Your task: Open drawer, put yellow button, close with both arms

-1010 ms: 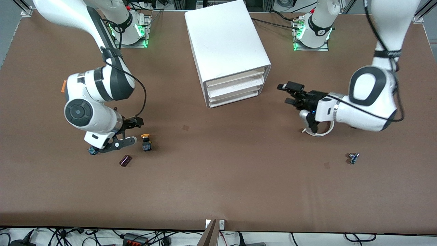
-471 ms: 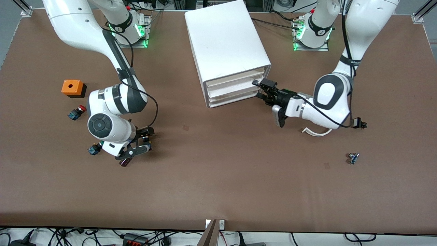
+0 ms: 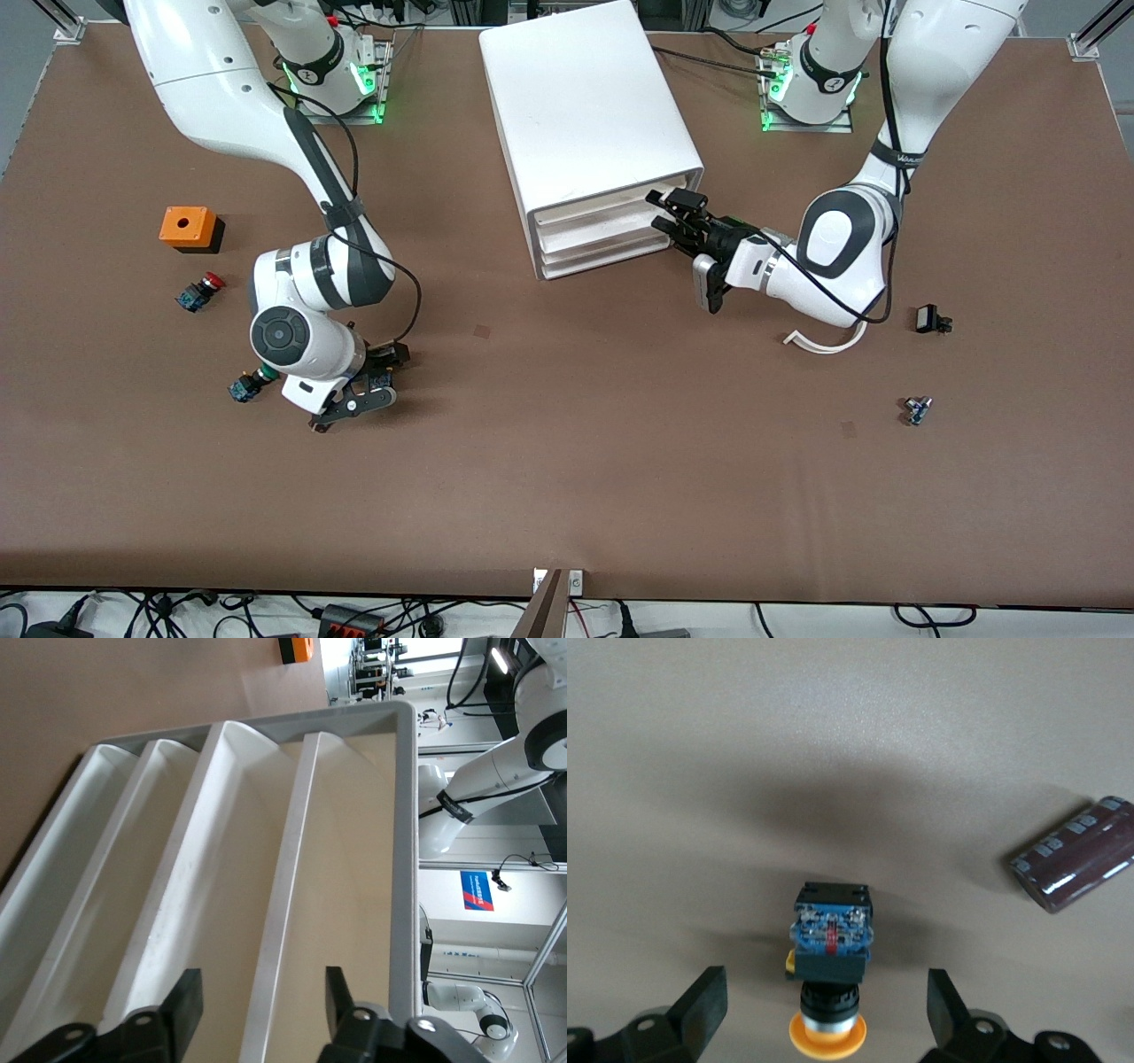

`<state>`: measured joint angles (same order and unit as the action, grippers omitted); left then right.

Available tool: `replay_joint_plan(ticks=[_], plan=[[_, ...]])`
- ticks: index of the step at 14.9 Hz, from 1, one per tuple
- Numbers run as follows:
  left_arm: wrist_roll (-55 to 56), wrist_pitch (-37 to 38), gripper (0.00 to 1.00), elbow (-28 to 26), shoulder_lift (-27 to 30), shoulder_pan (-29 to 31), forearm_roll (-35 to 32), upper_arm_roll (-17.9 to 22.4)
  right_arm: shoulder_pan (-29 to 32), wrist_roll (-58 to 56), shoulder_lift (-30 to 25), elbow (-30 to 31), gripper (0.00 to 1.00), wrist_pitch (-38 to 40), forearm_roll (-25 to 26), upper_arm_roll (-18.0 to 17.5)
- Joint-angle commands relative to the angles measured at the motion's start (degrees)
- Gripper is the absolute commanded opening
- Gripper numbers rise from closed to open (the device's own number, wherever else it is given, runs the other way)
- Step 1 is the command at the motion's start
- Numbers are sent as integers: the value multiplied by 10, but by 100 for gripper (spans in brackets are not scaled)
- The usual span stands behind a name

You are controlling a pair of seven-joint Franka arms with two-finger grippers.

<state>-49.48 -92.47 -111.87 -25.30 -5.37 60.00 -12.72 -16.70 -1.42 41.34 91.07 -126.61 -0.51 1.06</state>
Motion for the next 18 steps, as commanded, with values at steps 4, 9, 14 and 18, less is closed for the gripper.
replay_joint_plan(ticks=[4, 9, 14, 18], plan=[[-68, 2, 41, -25, -4, -1, 15, -9, -4, 15, 23, -10, 99, -25, -9, 0], [-91, 2, 2, -17, -15, 4, 13, -11, -4, 18, 23, -10, 51, -21, -8, 0], [-88, -5, 2, 58, -65, 24, -5, 2, 1, 10, 18, -10, 8, -11, -7, 1], [-84, -6, 2, 160, -135, 27, -44, 27, -3, 9, -9, -19, 0, 1, -5, 1]])
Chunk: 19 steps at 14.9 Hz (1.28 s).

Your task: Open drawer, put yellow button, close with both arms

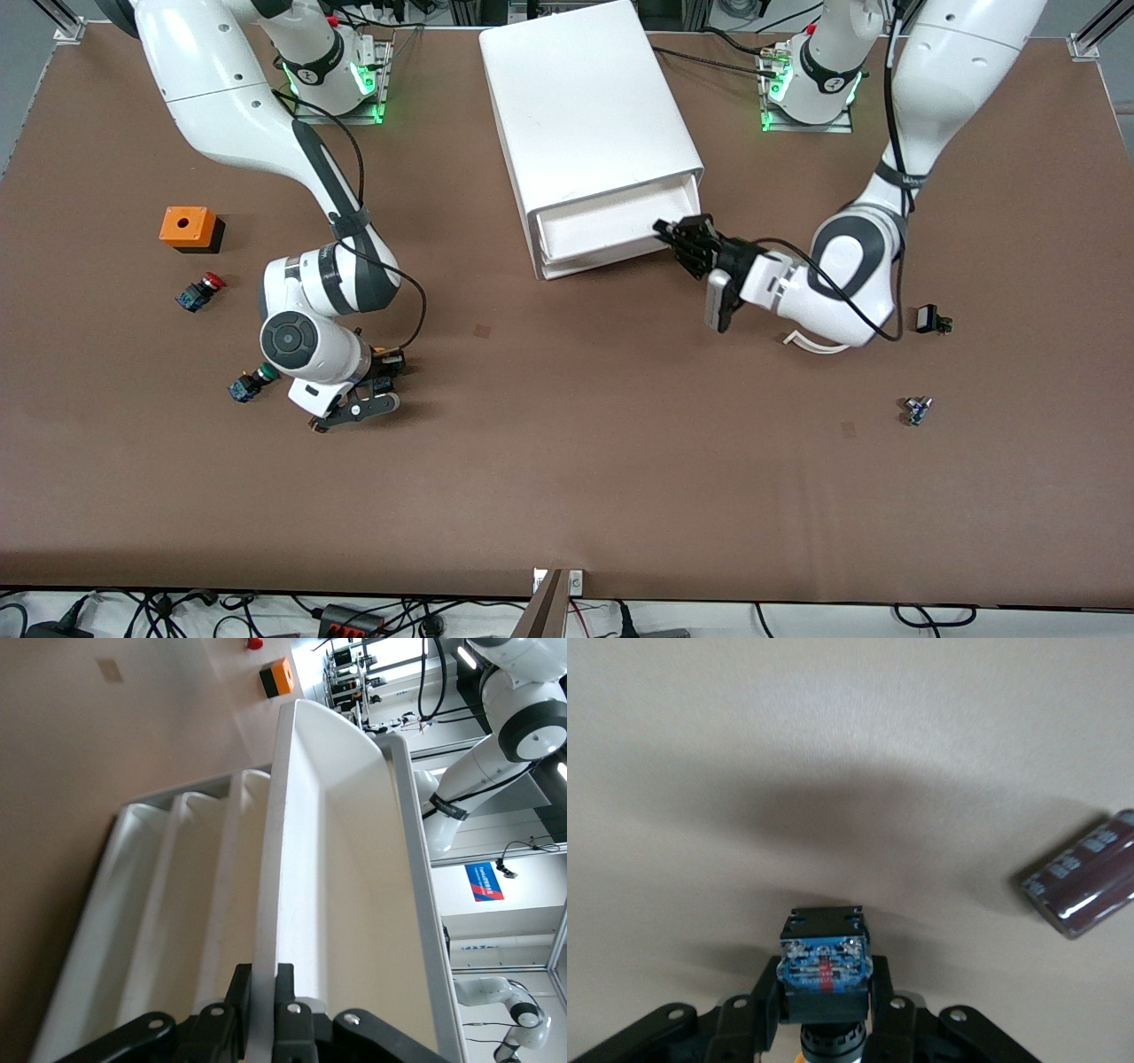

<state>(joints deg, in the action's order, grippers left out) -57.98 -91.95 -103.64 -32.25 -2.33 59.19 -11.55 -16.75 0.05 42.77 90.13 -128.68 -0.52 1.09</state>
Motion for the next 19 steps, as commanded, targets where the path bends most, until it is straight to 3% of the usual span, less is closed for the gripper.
replay_joint_plan(ticks=[1, 3, 4, 5, 6, 10, 16, 19], plan=[[2, -11, 2, 103, -81, -3, -36, 20, -3, -6, -27, -31, 0, 44, -5, 1], [9, -11, 2, 134, -98, -4, -36, 22, -3, -7, -27, -94, 0, 111, -6, 0], [9, -11, 21, 135, -95, -4, -38, 22, -4, -7, -27, -128, 0, 147, -7, 0], [8, -11, 76, 136, -92, -4, -44, 23, -5, -7, -27, -157, 0, 177, -8, -1], [9, -10, 100, 140, -91, 1, -50, 22, -6, -6, -27, -175, 0, 196, -8, -9], [102, 54, 100, 176, -73, 15, -61, 28, -7, 3, -43, -226, 0, 250, -7, -45], [372, 127, 100, 262, -26, 15, -237, 24, -64, 58, -69, -303, 0, 307, -7, -57], [476, 139, 100, 277, 1, 8, -330, 20, -114, 143, -87, -305, 0, 302, -6, -61]])
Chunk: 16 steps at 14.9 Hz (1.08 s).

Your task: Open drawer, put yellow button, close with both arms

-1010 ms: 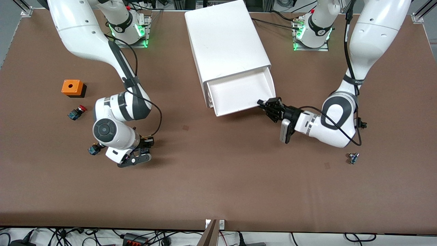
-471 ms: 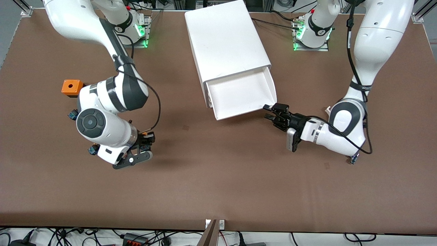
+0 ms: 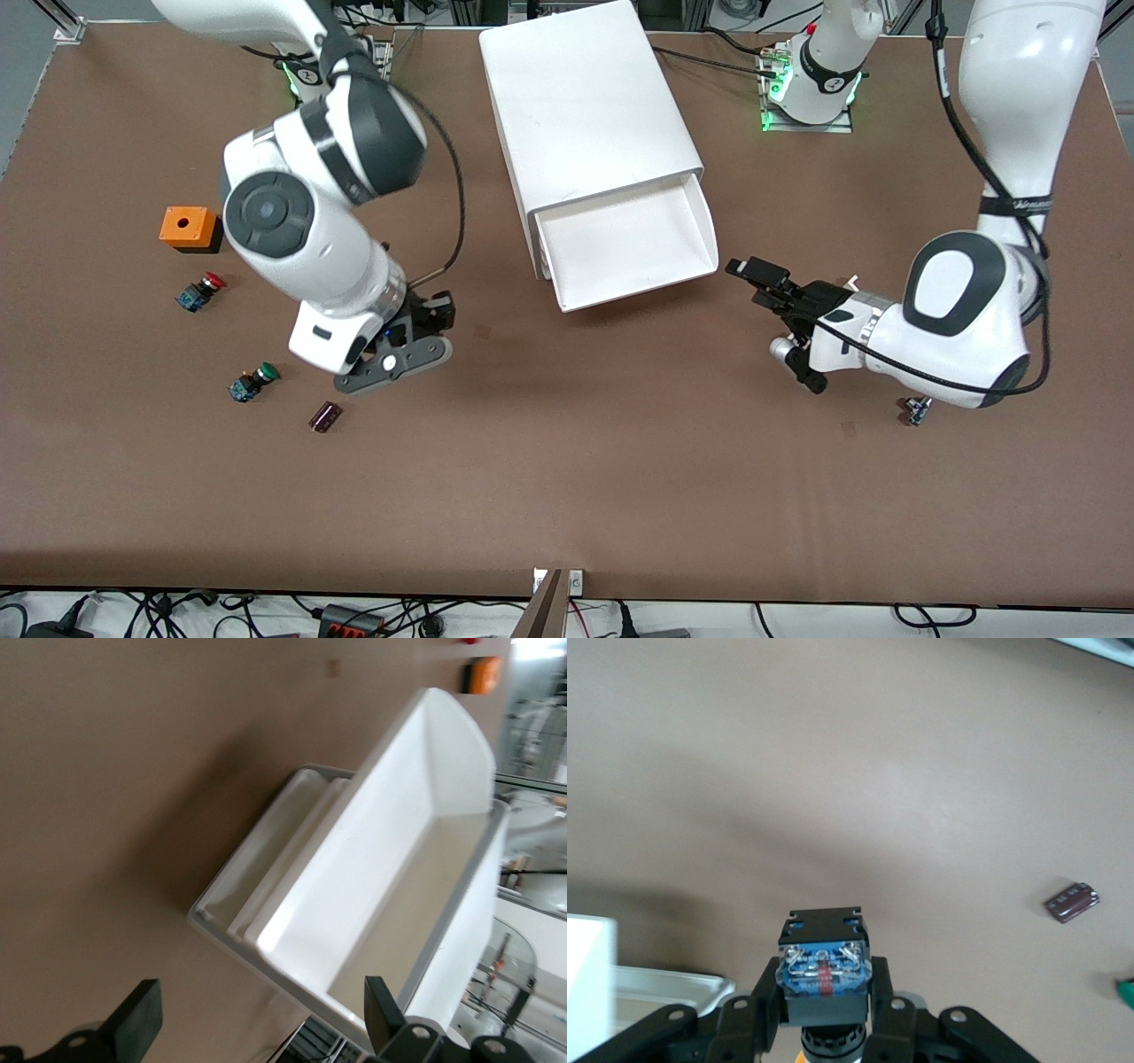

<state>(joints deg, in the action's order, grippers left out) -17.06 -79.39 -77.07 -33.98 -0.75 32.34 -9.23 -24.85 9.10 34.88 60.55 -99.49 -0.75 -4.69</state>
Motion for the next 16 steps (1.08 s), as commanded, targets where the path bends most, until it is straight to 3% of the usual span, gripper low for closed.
replay_joint_plan(ticks=[1, 5, 6, 9, 12, 16], plan=[[96, 13, 100, 12, 28, -10, -101, -6, -56, 84, -7, -19, 0, 7, -3, -1], [144, 18, 100, 14, 57, -47, -287, -6, -96, 153, 5, -44, 0, -21, -4, -5], [144, 38, 100, 34, 59, -47, -307, -3, -114, 156, 6, -44, 0, -25, -3, -3], [140, 64, 100, 105, 20, -39, -340, 5, -163, 184, 22, -45, 0, -34, 0, 1], [142, 9, 100, 105, 7, -33, -360, 5, -202, 223, 36, -45, 0, -46, 21, 6], [143, 8, 100, 100, 6, -32, -361, 5, -217, 251, 56, -45, 0, -62, 23, 6]])
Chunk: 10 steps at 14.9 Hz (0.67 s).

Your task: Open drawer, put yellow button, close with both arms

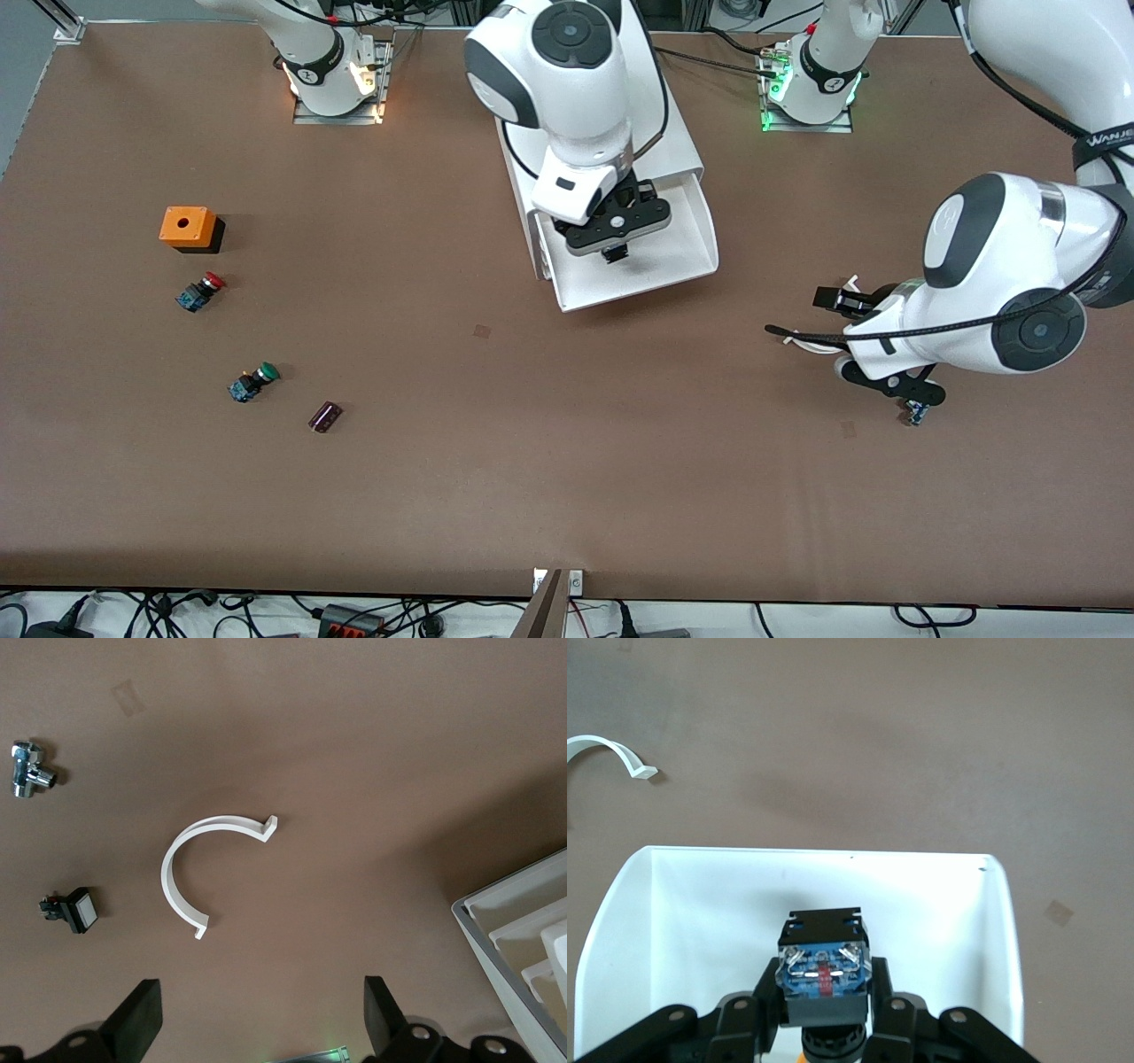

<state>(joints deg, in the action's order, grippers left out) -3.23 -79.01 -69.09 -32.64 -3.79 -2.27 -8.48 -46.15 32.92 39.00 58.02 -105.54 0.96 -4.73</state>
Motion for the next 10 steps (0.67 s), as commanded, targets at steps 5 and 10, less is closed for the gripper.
replay_joint_plan(ticks=[5, 10], plan=[[5, 3, 100, 12, -8, 4, -12, -2, -11, 39, 37, -19, 0, -11, 2, 2], [5, 3, 100, 7, -7, 4, -12, -2, -10, 44, 51, -19, 0, -13, -1, 2]])
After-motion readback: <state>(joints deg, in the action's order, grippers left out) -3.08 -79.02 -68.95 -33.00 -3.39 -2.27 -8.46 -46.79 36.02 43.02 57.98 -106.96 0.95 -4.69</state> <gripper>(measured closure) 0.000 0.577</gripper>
